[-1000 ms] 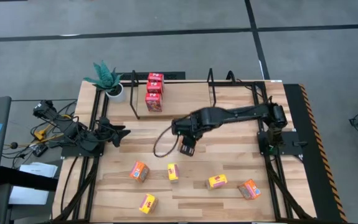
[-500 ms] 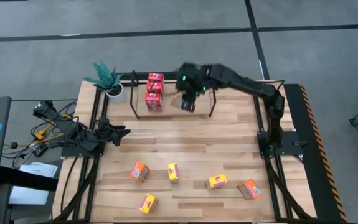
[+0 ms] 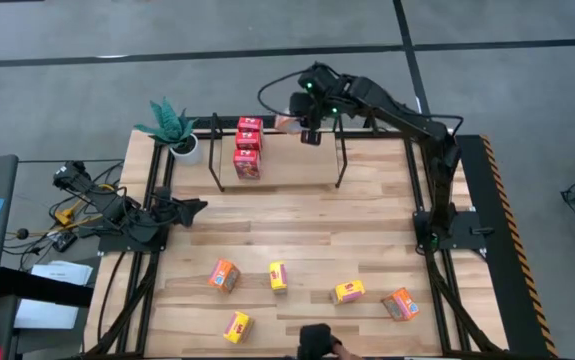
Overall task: Stack cereal on shelf
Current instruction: Put the top orange cereal box on the shelf
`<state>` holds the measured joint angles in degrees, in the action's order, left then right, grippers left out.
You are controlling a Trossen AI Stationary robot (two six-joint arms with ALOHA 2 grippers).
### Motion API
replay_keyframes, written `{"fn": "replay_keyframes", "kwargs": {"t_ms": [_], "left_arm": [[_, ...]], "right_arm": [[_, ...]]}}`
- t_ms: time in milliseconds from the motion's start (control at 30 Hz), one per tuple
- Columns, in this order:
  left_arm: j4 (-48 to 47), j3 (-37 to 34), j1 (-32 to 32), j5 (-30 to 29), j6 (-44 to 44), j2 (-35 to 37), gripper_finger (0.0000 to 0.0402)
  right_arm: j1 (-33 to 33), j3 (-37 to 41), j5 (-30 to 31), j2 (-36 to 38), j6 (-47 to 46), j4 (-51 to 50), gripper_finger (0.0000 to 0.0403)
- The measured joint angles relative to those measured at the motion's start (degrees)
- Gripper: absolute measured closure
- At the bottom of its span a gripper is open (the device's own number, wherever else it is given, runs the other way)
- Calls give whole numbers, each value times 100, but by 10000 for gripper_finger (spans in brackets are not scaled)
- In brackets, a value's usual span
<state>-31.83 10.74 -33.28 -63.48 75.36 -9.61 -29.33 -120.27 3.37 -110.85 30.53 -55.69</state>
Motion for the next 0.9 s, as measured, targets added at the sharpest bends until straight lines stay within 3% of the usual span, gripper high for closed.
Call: {"fn": "replay_keyframes", "kwargs": {"t_ms": [133,400,633,900], "left_arm": [[2,0,1,-156,259,0,116],[0,0,1,-485,553,0,116],[2,0,0,-981,747,0,116],[2,0,2,-1036,798,0,116]], "right_arm": [[-85,-14,-314,-167,314,291,256],[-188,-306,-503,-703,894,-260,242],[-366,-972,-754,-933,876,-575,247],[-325,-1283,-913,-1562,743,-842,247]]}}
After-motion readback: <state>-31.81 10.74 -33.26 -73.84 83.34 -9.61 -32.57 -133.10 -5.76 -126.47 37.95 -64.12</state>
